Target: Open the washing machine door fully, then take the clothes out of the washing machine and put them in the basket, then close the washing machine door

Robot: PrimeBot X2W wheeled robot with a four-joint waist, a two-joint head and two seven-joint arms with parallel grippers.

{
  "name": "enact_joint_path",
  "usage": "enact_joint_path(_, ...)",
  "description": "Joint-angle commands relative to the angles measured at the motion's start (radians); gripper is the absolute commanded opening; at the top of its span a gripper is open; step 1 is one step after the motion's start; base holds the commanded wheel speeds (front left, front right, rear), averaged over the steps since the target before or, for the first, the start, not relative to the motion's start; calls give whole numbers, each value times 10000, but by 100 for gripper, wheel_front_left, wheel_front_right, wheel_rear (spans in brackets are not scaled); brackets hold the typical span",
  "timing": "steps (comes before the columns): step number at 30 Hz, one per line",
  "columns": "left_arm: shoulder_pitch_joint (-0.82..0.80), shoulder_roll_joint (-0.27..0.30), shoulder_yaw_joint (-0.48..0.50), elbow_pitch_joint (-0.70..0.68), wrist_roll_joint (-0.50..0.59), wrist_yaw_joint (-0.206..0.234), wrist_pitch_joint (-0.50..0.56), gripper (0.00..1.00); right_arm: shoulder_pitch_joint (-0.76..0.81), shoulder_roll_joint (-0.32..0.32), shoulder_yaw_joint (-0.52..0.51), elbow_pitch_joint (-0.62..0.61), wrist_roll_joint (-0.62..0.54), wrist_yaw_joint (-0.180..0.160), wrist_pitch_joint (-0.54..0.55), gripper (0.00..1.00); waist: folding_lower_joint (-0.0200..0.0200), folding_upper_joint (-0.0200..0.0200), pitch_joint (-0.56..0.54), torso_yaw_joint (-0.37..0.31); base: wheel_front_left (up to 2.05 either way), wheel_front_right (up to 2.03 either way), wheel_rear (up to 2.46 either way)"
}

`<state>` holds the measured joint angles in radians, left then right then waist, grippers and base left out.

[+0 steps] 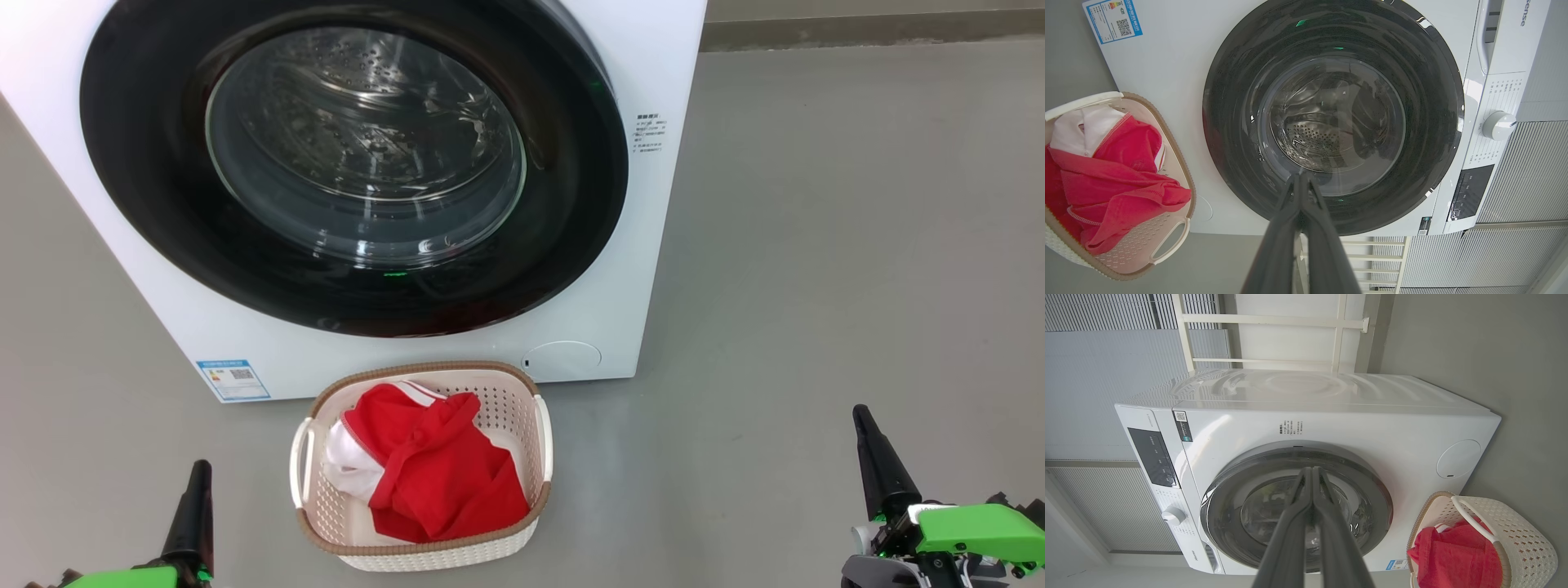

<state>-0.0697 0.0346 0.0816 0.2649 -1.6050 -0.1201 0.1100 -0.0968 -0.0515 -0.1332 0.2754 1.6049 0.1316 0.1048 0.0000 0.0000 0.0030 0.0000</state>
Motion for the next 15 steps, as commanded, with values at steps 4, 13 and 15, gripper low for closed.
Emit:
enact_joint_path(4, -385, 156, 333, -195, -26, -105, 42, 0, -109, -14, 221, -308, 60, -9, 62, 0, 0, 0, 0, 0, 0, 0, 0)
enact_joint_path(13, -385, 156, 334, -195, -26, -105, 42, 0, -109, -10, 216, -308, 55, -9, 66, 0, 0, 0, 0, 0, 0, 0, 0)
enact_joint_path(15, -385, 156, 333, -195, -26, -105, 42, 0, -109, -10, 215, -308, 55, -9, 67, 0, 0, 0, 0, 0, 0, 0, 0)
